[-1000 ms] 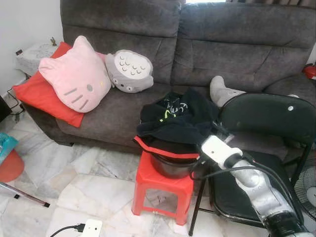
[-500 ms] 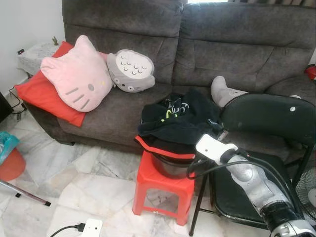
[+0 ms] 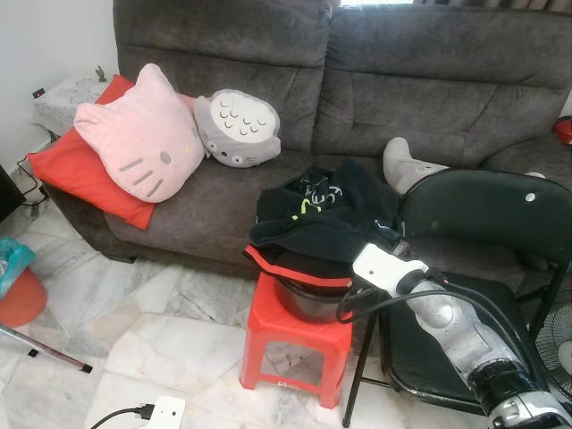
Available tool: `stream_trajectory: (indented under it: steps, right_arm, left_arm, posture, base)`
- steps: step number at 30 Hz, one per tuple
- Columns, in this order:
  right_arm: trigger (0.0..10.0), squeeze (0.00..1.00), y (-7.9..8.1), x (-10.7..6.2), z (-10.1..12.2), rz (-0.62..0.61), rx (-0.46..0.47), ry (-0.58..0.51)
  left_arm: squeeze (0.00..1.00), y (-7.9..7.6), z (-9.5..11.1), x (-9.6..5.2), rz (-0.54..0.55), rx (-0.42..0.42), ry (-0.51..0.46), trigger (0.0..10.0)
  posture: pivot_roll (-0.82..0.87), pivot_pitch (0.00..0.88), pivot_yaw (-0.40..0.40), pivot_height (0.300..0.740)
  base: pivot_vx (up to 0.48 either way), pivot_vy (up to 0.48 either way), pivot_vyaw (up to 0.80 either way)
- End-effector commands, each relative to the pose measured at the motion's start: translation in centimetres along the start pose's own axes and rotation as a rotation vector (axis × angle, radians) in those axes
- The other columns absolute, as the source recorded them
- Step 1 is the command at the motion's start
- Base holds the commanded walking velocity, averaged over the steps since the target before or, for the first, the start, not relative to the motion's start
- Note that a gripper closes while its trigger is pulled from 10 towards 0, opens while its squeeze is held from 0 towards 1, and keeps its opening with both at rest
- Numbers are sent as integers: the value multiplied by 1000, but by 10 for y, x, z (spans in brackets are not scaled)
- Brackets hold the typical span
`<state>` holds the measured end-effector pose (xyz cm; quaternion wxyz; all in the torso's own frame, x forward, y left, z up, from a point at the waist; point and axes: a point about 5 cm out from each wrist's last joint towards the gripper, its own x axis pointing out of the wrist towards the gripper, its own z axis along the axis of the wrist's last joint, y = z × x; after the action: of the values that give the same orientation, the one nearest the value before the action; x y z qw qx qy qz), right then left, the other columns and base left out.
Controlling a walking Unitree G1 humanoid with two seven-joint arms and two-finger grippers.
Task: Hang hanger
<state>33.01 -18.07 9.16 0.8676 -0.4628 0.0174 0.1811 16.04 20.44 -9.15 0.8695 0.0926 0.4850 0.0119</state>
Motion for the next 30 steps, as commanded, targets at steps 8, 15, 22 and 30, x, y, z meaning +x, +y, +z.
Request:
stream_trajectory:
  steps: [8,15,22,30]
  right_arm:
    - [0,0,-2,5,6,3,-7,-28]
    - [0,0,2,5,7,26,-23,-39]
    - [0,0,-1,5,7,20,-22,-43]
    - [0,0,-11,6,8,-30,4,-37]
  left_arm:
    - [0,0,-4,-1,7,-1,16,10000]
    - [0,0,-5,-1,10,-2,17,10000]
    - [0,0,-5,-1,11,-3,17,10000]
    - [0,0,-5,-1,12,-2,17,10000]
  posture:
    - [-44,0,-21,740]
    - [-45,0,-22,740]
    - [-44,0,-23,740]
    - [-41,0,-23,740]
  base:
    - [0,0,0]
    - [0,0,0]
    - [0,0,0]
    - [0,0,0]
